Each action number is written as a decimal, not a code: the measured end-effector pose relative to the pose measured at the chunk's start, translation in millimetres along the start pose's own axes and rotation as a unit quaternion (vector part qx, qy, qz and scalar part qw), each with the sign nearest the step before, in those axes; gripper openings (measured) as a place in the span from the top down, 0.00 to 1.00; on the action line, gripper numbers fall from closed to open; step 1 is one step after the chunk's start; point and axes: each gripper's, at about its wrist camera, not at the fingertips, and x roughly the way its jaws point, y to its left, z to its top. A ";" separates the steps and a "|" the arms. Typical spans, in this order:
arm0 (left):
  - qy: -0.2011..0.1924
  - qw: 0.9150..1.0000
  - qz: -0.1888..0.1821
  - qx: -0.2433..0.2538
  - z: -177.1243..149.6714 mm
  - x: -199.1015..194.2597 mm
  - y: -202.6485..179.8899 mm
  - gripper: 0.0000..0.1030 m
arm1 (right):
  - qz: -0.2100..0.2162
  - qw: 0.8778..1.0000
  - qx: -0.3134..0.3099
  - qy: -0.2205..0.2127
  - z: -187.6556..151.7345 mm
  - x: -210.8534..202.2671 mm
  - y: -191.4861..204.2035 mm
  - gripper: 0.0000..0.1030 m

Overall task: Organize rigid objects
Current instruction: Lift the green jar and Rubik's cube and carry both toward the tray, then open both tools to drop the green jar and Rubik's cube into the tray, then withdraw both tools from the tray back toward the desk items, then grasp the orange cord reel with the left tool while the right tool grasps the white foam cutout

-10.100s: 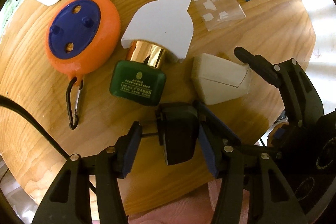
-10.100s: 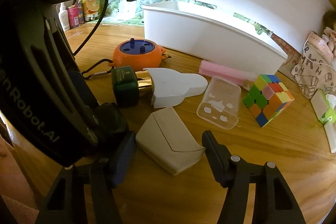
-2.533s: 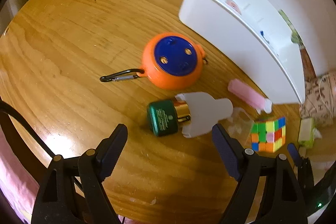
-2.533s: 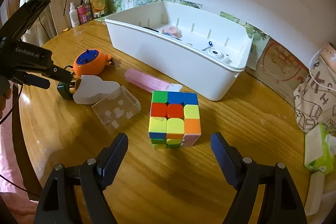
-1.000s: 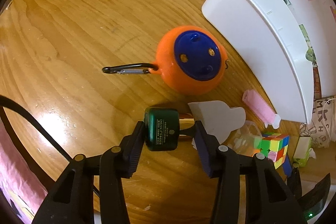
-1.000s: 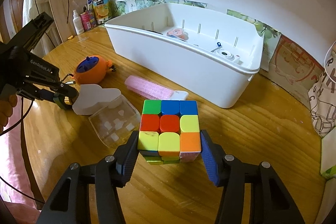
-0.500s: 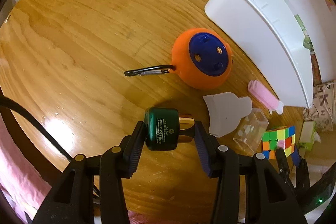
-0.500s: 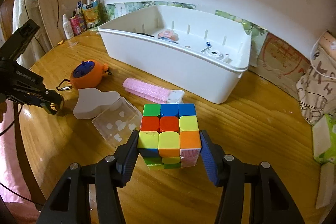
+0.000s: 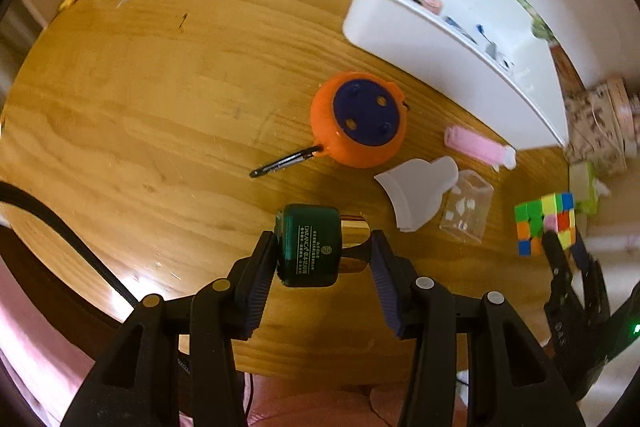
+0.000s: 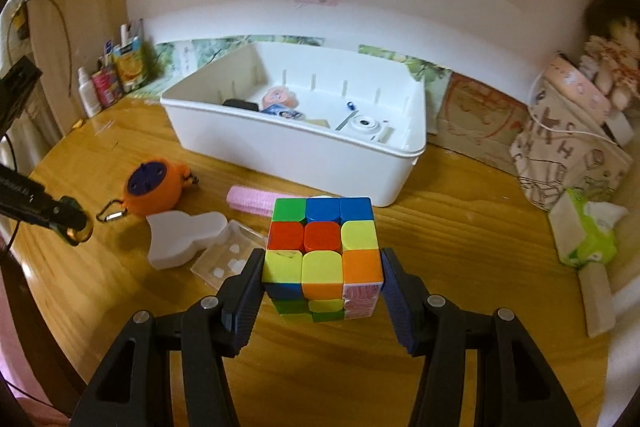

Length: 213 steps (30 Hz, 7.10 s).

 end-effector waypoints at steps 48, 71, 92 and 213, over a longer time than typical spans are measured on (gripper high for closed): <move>-0.142 0.968 -0.059 0.196 152.1 -80.8 -79.4 0.51 | -0.081 0.989 0.011 -0.124 143.5 31.1 6.9 0.46; -0.144 0.968 -0.074 0.190 183.9 -10.6 -108.7 0.53 | -0.038 0.996 0.037 -0.075 142.4 94.3 -10.4 0.30; -0.212 0.953 -0.065 0.206 121.4 -94.3 -85.9 0.41 | -0.041 0.988 0.028 -0.143 130.9 -2.0 21.7 0.22; 0.161 0.939 -0.015 0.302 109.1 91.7 -44.2 0.21 | 0.029 0.986 0.089 0.140 26.5 108.1 132.0 0.34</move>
